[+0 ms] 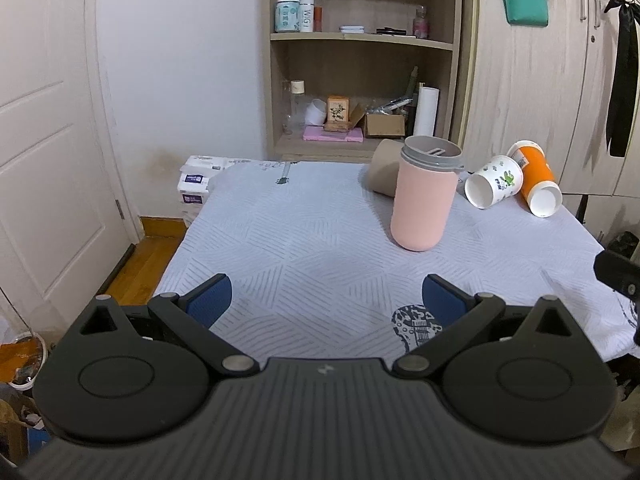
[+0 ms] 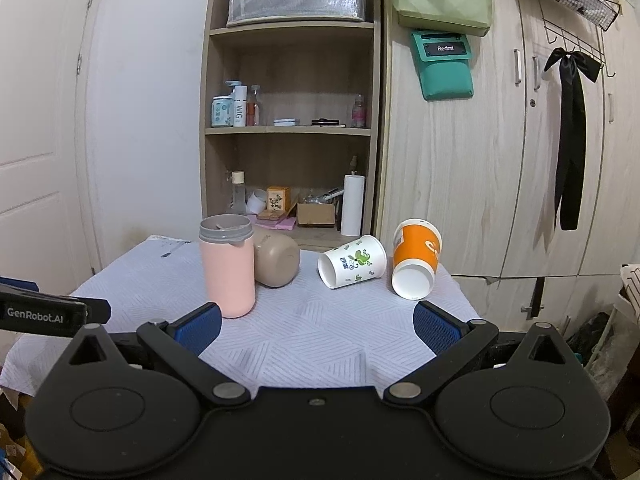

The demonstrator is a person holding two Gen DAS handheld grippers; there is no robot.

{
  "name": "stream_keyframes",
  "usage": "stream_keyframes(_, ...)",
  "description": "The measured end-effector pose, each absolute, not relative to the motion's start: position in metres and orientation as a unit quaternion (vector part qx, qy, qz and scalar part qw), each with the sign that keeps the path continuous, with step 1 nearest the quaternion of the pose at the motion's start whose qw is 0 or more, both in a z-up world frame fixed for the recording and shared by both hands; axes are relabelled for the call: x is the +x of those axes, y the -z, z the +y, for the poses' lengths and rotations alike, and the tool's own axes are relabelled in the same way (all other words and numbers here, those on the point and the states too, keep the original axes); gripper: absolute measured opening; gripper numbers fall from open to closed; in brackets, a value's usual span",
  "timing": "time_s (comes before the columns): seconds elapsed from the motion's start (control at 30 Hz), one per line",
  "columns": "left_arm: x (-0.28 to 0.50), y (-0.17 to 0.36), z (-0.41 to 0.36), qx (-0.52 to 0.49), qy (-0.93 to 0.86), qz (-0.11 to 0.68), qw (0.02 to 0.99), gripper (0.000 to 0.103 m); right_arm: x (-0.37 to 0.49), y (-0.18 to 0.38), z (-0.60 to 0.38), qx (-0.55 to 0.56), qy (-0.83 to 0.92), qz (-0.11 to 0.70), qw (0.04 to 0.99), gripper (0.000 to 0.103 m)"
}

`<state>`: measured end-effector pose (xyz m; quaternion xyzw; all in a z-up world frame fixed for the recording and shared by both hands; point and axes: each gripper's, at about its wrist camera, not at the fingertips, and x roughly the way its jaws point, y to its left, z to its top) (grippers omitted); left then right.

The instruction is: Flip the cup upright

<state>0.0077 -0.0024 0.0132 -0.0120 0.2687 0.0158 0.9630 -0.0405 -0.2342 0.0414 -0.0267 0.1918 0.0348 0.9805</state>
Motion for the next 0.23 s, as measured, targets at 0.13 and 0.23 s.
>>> stream_keyframes(0.13,0.0048,-0.0149,-0.0007,-0.018,-0.014,0.263,0.965,0.103,-0.0406,-0.0420,-0.2347,-0.027,-0.032,0.191,0.981,0.103)
stream_keyframes(0.23,0.0027,-0.0156,-0.0008,-0.017,-0.012,0.262,0.965,0.103,-0.0407,-0.0414,-0.2348,-0.026,-0.032,0.193,0.980,0.103)
